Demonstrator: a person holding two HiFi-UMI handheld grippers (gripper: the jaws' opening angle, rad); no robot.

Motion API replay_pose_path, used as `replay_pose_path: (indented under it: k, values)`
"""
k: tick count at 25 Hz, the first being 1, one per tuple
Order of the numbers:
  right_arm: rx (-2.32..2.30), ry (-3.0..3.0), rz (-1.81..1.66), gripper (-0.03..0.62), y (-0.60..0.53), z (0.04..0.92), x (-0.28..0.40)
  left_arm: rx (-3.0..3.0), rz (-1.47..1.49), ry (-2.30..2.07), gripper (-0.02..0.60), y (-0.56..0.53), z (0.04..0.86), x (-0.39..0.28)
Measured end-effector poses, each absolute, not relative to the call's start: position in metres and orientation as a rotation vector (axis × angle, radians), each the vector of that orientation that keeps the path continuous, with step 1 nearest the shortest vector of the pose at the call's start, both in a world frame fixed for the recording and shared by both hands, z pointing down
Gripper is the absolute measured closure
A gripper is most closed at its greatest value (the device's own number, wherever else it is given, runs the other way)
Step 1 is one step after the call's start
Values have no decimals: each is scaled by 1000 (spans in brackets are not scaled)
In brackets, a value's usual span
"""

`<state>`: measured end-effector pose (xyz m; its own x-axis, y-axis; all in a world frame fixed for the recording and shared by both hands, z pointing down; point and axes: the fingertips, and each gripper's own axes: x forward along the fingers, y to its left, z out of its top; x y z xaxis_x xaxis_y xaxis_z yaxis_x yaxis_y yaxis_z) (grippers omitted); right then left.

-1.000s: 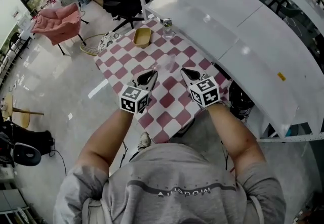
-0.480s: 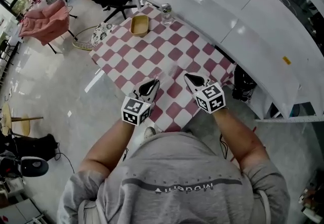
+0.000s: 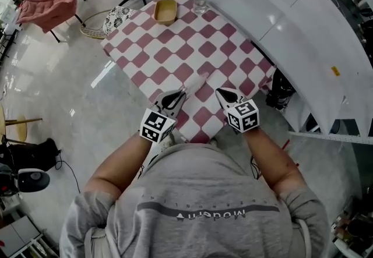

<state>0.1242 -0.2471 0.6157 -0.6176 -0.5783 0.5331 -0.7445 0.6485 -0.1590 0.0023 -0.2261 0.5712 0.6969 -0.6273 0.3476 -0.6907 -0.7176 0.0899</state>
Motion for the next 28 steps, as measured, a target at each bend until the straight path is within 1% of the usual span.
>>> replay_pose_path:
  k: [6, 12, 28]
  values:
    - [1027, -2382, 605, 568, -237, 641, 125, 2639, 461, -1067, 543, -215, 593, -9]
    - [992, -2354, 608, 568, -233, 656, 118, 2617, 477, -1071, 543, -215, 604, -14]
    - [986, -2376, 601, 569, -231, 648, 112, 2636, 457, -1075, 543, -213, 594, -12]
